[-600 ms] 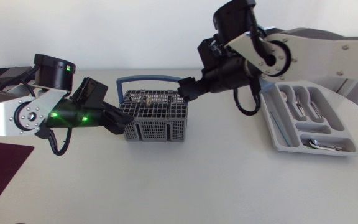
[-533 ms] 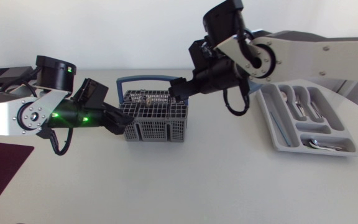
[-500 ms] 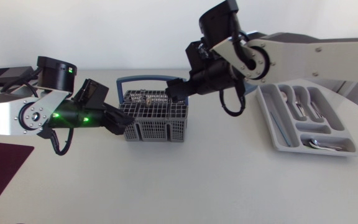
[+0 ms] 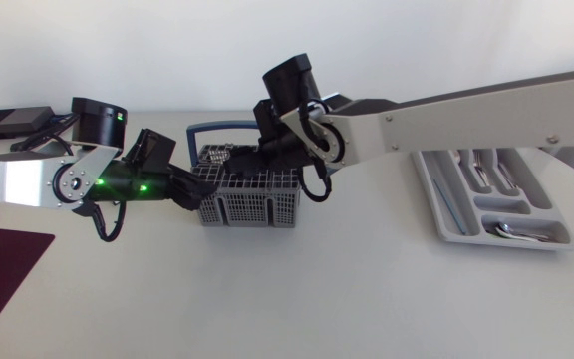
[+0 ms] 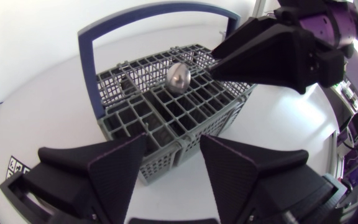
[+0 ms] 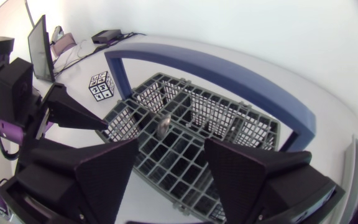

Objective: Transfer all utensils from the basket to the drawer tray.

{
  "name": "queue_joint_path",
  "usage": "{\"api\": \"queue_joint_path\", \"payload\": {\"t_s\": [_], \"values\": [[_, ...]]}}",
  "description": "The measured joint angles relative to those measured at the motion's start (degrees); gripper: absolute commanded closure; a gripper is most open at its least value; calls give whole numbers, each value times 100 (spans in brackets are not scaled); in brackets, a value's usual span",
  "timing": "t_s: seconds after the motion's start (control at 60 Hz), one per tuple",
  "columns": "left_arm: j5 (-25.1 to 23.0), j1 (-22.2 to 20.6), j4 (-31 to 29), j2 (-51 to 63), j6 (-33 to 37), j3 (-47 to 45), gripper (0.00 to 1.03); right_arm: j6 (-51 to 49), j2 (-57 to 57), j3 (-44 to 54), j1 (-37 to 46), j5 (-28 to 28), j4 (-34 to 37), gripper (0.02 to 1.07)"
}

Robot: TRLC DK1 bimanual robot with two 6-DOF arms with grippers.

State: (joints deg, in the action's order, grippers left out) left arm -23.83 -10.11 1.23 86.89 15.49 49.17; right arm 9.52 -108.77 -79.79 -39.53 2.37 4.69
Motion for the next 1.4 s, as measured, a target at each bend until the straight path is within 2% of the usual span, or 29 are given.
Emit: {"api": "queue_joint_path", "payload": {"t_s": [0.133,0.283,0.4,0.55,0.667,0.833,1.4], "values": [[-107,77,42,155,17,76,42,101,-254,-149,-74,0,-109,44],[-173,107,85,258,20,166,42,166,-540,-391,-87,2,-201,44],[-192,111,105,306,20,201,42,210,-686,-511,-94,-2,-219,51],[-275,168,146,319,85,201,42,258,-817,-595,-125,-9,-376,65],[-297,223,181,356,105,201,42,293,-905,-603,-203,-26,-505,72],[-321,223,192,361,105,201,42,299,-1010,-603,-273,-111,-634,95],[-339,223,299,435,107,201,42,317,-896,-310,-282,-260,-1071,97]]}}
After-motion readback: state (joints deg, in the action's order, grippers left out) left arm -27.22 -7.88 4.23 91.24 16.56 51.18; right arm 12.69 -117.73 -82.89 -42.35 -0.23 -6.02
